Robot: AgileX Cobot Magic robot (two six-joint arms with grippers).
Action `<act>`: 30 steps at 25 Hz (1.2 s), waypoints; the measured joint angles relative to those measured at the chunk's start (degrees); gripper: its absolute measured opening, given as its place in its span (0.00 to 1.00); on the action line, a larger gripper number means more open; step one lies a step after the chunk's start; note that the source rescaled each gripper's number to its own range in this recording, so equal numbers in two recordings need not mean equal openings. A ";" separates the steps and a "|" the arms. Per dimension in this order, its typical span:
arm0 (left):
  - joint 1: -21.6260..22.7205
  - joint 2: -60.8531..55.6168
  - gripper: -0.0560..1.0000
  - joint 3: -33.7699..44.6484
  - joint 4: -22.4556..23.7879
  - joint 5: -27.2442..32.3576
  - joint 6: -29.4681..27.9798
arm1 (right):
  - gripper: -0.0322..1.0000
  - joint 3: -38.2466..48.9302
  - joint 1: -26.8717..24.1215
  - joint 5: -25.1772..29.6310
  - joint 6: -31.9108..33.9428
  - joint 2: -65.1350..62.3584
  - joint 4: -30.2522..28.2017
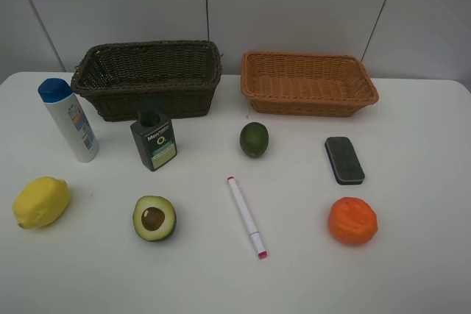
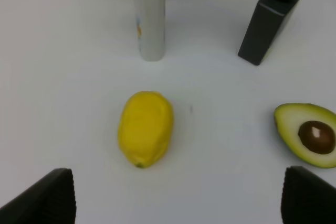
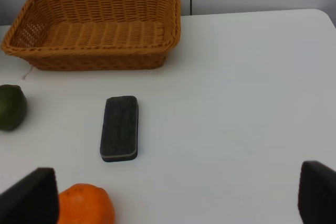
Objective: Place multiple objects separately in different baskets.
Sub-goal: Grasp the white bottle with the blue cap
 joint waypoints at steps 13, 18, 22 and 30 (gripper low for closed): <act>0.00 57.59 1.00 -31.81 1.16 2.94 -2.03 | 1.00 0.00 0.00 -0.07 0.00 0.00 0.00; 0.00 69.10 1.00 -39.64 3.32 3.83 -1.91 | 1.00 0.00 0.00 -0.07 0.00 0.00 0.00; 0.00 76.24 1.00 -42.01 3.72 3.06 -1.51 | 1.00 0.00 0.00 -0.07 0.00 0.00 0.00; 0.00 84.93 1.00 -42.18 3.73 -1.66 -1.37 | 1.00 0.00 0.00 -0.07 0.00 0.00 0.00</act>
